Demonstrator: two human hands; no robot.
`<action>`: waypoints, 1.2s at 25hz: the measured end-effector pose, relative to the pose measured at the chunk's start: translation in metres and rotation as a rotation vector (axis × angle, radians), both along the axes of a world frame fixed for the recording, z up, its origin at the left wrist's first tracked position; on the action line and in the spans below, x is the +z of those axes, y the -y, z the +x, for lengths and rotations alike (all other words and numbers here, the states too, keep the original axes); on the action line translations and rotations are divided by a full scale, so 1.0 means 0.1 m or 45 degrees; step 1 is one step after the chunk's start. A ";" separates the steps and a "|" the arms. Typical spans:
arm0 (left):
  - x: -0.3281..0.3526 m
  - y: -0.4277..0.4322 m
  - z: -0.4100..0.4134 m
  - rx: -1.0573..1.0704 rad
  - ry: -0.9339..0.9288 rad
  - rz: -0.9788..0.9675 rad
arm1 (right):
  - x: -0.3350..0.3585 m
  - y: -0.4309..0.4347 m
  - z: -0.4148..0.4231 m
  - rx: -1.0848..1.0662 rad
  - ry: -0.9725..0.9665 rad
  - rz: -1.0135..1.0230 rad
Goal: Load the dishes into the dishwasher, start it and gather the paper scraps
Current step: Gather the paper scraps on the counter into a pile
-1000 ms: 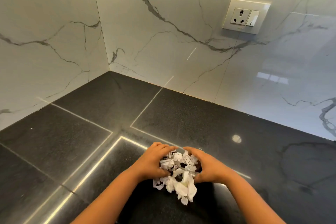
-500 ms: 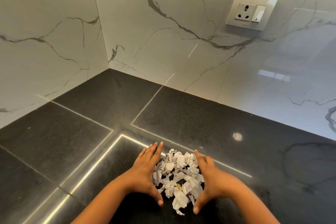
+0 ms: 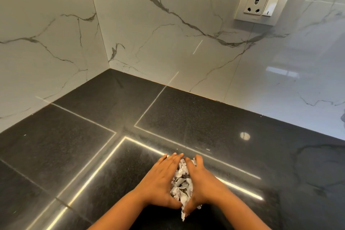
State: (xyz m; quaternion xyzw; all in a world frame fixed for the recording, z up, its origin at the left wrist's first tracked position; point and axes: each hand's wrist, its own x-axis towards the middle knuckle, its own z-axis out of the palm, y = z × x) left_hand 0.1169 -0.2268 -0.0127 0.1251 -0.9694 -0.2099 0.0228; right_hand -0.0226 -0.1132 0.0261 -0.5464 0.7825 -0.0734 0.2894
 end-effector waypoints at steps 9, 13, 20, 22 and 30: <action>0.04 -0.01 0.00 0.035 -0.112 0.128 | -0.13 -0.05 -0.05 0.042 0.162 -0.328; 0.06 0.01 0.03 0.035 -0.091 0.241 | -0.18 -0.07 0.00 -0.017 0.122 -0.410; 0.01 -0.06 0.05 0.062 -0.154 0.218 | -0.28 -0.09 0.09 0.005 -0.122 -0.492; -0.02 -0.07 0.04 0.062 -0.226 0.162 | -0.34 -0.08 0.10 0.006 -0.194 -0.514; -0.13 -0.09 -0.04 0.240 -0.402 0.191 | -0.35 -0.01 0.15 -0.124 -0.143 -0.563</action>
